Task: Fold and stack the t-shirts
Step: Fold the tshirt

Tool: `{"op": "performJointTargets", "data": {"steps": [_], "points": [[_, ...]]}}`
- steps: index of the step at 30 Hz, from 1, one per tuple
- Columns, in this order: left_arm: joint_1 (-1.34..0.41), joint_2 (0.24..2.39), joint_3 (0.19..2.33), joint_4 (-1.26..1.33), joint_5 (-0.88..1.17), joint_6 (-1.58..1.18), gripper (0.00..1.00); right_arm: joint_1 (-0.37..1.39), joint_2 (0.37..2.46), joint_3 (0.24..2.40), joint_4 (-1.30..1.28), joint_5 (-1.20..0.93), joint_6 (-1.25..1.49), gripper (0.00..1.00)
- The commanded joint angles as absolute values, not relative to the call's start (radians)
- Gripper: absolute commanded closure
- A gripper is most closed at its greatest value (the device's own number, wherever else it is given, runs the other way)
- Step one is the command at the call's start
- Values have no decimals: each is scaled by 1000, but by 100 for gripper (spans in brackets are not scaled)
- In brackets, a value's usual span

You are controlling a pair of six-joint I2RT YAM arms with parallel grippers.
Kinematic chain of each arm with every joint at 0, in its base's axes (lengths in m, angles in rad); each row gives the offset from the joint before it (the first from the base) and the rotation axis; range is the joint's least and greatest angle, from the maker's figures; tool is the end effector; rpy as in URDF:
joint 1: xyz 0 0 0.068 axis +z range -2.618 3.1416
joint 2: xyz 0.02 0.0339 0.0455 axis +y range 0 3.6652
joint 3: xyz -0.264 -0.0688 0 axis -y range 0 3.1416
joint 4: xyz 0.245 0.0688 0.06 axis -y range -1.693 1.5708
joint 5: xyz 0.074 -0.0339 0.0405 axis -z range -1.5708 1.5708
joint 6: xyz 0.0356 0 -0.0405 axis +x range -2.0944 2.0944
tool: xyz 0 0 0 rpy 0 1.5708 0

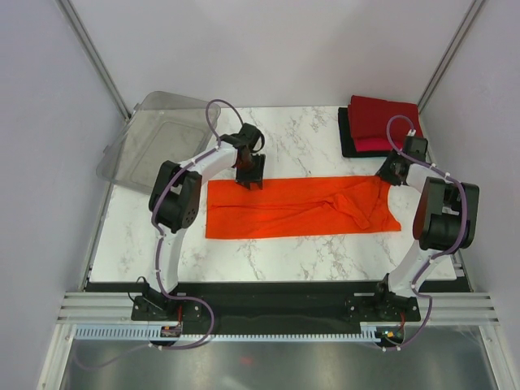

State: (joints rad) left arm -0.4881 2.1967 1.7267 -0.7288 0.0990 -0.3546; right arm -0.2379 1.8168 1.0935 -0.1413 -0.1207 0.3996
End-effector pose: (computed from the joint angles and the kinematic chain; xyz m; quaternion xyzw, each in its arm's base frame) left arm 0.4047 -0.2188 0.1681 0.0746 0.9788 -0.1199 0.1487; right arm 0.3690 -0.0851 0.1692 0.2737 0.8960 0.0843 0.3395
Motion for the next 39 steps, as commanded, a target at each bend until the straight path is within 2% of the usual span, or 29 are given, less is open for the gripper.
{"op": "performJointTargets", "data": {"steps": [1, 3, 4, 6, 7, 18, 23, 24, 27, 33, 39], "points": [[-489, 2224, 1746, -741, 57, -354, 47, -253, 1807, 1086, -72, -71, 368, 68], [-491, 2230, 1744, -741, 38, -351, 47, -253, 1805, 1074, -64, -60, 364, 73], [-491, 2236, 1744, -741, 34, -350, 47, -253, 1805, 1071, -58, -42, 364, 82], [-488, 2243, 1743, -741, 19, -351, 47, -255, 1807, 1062, -55, -25, 365, 91], [-488, 2249, 1740, -742, 17, -351, 47, -255, 1806, 1057, -43, -17, 365, 99], [-485, 2266, 1741, -749, 5, -365, 47, -264, 1782, 983, 20, 51, 388, 100], [-485, 2235, 1764, -756, 24, -362, 46, -265, 1756, 1003, 3, 26, 394, 85], [-485, 2223, 1770, -758, 35, -359, 46, -265, 1746, 1009, -29, 17, 396, 78], [-486, 2157, 1793, -761, 54, -357, 45, -265, 1704, 1037, -108, 28, 406, 68], [-502, 1961, 1769, -767, 129, -347, 43, -264, 1606, 1071, -271, 3, 394, 62], [-511, 1761, 1611, -764, 214, -325, 43, -229, 1539, 1040, -333, -274, 322, 55]]}}
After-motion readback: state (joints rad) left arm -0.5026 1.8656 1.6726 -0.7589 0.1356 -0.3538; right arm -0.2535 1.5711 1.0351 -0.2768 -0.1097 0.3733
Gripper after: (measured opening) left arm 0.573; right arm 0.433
